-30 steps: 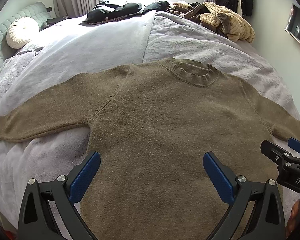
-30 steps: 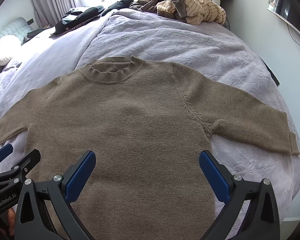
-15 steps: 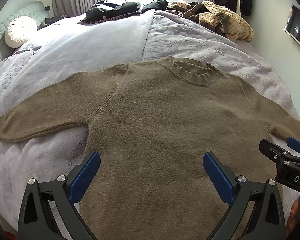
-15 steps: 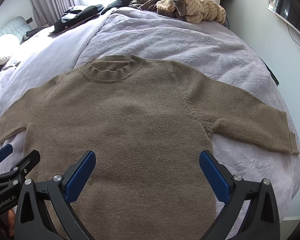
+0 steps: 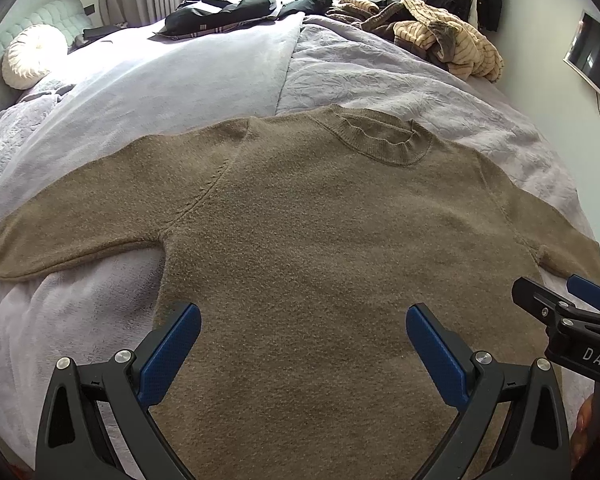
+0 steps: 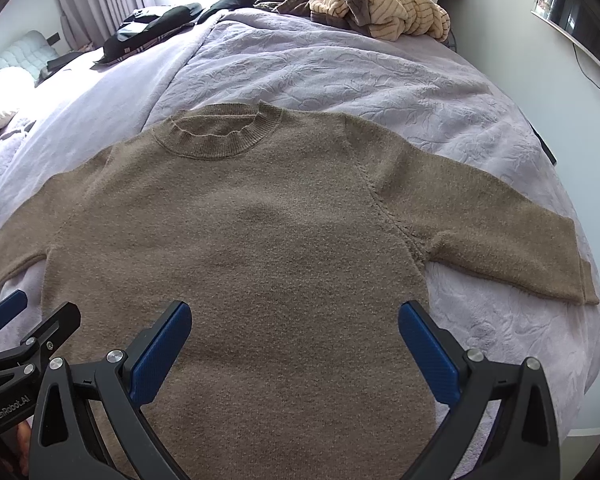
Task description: Fold small clothes
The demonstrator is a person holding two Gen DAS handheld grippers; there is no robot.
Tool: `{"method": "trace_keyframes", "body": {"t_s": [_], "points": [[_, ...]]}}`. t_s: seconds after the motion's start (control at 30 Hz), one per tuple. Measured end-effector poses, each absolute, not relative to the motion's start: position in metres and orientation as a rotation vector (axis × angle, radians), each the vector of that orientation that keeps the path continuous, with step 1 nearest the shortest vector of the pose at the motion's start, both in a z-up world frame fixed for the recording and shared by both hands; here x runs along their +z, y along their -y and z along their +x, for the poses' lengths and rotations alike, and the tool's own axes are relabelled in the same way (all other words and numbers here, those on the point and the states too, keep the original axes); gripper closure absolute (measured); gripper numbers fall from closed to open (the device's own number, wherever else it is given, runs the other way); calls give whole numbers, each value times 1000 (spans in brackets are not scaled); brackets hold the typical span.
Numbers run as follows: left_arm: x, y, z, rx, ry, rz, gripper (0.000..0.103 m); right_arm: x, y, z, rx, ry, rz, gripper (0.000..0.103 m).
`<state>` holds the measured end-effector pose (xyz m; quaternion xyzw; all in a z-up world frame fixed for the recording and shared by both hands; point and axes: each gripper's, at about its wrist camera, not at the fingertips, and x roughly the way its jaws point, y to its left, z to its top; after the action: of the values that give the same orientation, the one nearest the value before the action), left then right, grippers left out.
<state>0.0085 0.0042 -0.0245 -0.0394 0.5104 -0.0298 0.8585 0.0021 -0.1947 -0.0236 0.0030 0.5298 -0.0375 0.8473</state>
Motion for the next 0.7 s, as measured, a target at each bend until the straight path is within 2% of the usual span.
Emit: {"method": "trace_keyframes", "body": {"t_s": [0.2,0.33,0.7], "points": [[-30,-10,9,-98,-1073,-114,0,-24,192,-2,-45,-1110,30,0],[-36,-41,7,-133,-1046,-206,0,-21,178,-11,22,-1091,58,0],[-61,-241,-10,158,-899,-458,0,-36,95,-28,198,-1127,54,0]]}}
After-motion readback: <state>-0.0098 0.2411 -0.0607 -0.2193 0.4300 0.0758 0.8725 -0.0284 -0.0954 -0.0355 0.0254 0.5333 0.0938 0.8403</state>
